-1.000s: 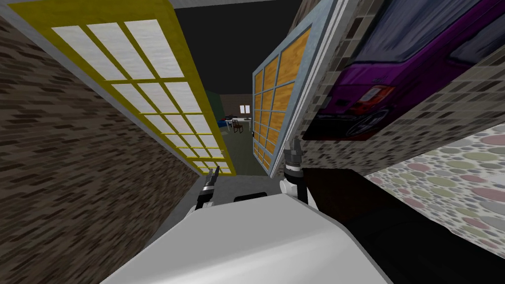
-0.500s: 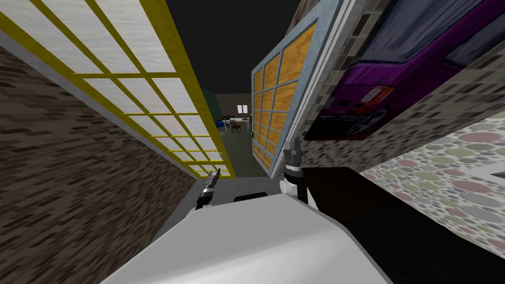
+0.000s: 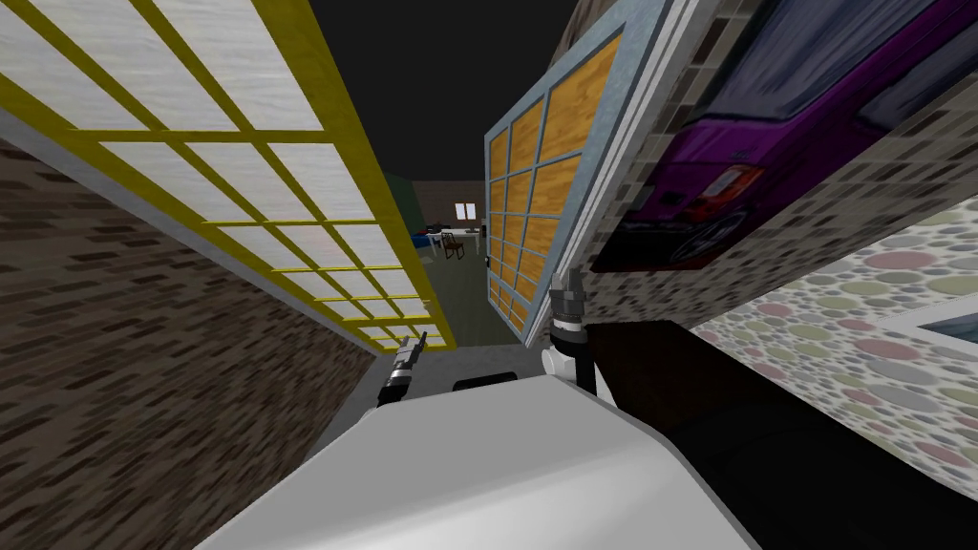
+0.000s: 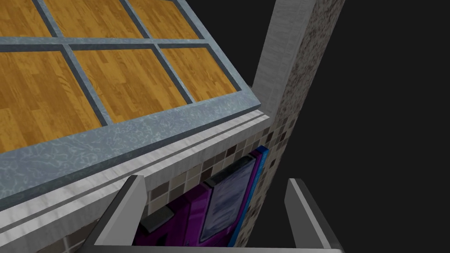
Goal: Push the door open
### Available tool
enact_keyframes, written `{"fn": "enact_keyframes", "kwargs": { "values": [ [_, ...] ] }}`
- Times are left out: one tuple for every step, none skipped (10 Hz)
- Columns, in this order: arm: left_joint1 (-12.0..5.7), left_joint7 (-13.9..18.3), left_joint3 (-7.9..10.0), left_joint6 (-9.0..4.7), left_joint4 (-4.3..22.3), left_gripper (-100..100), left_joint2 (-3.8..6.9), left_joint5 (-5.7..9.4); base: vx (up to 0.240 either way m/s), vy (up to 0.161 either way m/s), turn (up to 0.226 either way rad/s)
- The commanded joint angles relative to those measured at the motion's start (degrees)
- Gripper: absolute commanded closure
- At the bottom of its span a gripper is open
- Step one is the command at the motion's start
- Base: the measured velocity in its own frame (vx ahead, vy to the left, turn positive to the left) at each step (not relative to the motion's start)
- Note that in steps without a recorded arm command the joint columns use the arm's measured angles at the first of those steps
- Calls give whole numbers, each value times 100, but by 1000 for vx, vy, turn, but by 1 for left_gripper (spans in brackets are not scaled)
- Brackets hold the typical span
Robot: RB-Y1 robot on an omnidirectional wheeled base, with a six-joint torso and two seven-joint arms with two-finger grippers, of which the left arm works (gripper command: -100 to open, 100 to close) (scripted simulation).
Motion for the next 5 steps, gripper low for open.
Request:
{"fn": "enact_keyframes", "kwargs": {
  "values": [
    [-36, -199, -13, -47, 185, -100, 39, -8, 64, 57, -67],
    [-60, -309, -20, -77, 300, -100, 63, -13, 64, 47, -61],
    [-84, -419, -27, -107, 415, -100, 87, -18, 67, 65, -57],
    [-104, -515, -33, -132, 516, -100, 107, -22, 68, 73, -64],
    [-123, -602, -39, -156, 608, -100, 126, -26, 62, 59, -68]
  ]
}}
